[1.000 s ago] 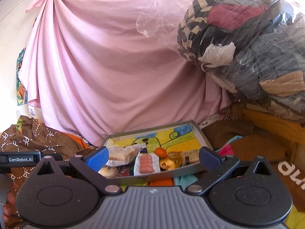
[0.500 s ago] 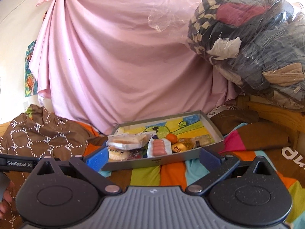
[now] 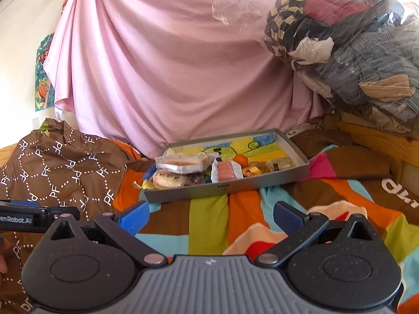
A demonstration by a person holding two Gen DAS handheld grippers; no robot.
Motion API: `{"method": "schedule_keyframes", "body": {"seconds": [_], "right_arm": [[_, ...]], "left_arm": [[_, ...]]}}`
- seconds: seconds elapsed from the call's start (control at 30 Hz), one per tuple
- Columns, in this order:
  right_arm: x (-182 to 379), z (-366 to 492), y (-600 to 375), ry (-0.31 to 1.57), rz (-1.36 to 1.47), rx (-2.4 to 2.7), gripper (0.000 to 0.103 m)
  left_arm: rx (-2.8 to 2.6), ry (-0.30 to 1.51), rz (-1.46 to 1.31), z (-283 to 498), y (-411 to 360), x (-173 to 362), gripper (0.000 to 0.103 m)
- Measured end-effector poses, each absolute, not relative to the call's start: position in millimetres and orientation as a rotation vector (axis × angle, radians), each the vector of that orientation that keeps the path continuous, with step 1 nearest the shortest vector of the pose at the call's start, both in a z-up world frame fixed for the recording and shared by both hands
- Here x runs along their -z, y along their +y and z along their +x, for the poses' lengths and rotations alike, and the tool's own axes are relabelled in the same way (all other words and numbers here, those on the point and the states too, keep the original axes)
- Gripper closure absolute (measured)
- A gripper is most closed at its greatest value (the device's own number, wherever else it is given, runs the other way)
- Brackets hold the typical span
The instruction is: Organize snacks
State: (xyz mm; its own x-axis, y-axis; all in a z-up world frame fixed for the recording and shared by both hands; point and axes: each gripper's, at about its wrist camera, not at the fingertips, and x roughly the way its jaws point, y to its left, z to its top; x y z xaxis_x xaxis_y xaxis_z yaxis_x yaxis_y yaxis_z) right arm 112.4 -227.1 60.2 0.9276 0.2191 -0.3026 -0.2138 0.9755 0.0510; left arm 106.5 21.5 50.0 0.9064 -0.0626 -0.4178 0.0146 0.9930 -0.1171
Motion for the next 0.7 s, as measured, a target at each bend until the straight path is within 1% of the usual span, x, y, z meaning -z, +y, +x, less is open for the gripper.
{"method": "schedule_keyframes", "body": {"seconds": [0.43,0.6,0.7], "right_arm": [[-43,83,-219,0.395,-0.019,-0.189,0.000],[-36,78,-216,0.426,-0.033,-0.191,0.000],[-29,78,-213,0.441,-0.037,-0.194,0.000]], "left_arm": [[-0.036,0.490,-0.114,75,45,-37,0.001],[-0.059,0.581,-0.145,71,45,-22,0.001],[-0.034,0.615,-0.119,69,38,-12,0.001]]}}
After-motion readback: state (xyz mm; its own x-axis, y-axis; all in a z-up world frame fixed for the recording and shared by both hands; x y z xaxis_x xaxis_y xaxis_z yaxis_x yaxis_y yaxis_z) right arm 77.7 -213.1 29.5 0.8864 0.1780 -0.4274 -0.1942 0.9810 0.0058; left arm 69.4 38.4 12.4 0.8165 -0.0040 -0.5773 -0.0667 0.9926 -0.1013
